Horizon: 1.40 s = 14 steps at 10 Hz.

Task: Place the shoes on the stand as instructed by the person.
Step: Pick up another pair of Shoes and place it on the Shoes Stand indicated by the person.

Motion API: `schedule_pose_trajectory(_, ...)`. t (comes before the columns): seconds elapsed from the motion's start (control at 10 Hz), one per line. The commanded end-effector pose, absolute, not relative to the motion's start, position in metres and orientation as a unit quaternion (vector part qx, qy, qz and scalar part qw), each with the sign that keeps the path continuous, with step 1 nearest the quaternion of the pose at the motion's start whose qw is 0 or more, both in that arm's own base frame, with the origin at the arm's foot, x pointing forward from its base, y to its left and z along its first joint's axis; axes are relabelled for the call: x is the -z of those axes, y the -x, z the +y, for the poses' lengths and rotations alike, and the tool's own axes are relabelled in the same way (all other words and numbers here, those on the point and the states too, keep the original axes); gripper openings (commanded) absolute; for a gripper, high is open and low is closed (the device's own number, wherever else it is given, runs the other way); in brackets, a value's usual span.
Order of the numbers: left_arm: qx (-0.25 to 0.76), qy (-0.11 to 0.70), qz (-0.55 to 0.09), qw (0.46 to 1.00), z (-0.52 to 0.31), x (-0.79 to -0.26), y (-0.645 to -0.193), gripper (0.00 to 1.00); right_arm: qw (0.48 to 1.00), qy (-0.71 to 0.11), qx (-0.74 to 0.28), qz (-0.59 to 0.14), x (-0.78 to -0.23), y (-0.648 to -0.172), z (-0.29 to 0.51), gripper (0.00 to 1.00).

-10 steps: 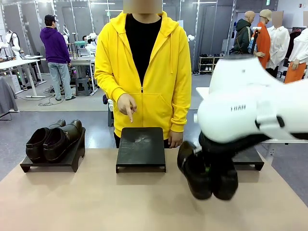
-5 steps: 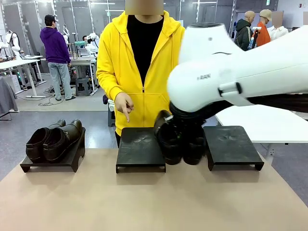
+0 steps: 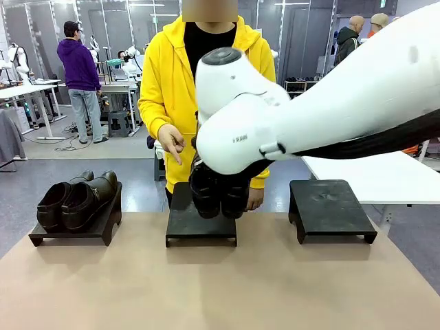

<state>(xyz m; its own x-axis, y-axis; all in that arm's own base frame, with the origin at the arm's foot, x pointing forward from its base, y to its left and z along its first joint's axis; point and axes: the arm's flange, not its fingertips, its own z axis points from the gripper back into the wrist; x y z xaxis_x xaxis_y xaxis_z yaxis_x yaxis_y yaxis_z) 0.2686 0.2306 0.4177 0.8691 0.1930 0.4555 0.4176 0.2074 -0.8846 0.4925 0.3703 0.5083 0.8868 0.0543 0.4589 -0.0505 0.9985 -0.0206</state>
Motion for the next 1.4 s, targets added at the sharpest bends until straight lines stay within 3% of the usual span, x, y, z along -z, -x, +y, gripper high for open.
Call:
schedule_pose_trajectory(0.0, 0.082, 0.626, -0.241, 0.737, 0.230, -0.421, -0.264, 1.00, 0.961, 0.011, -0.004, -0.278, -0.500, -0.521, 0.405, 0.07)
schedule_pose_trajectory(0.6, 0.082, 0.626, -0.241, 0.737, 0.230, -0.421, -0.264, 1.00, 0.952, 0.021, -0.010, -0.304, -0.451, -0.562, 0.444, 0.07)
schedule_pose_trajectory(1.3, 0.082, 0.626, -0.241, 0.737, 0.230, -0.421, -0.264, 1.00, 0.965, 0.021, -0.003, -0.263, -0.408, -0.567, 0.441, 0.07)
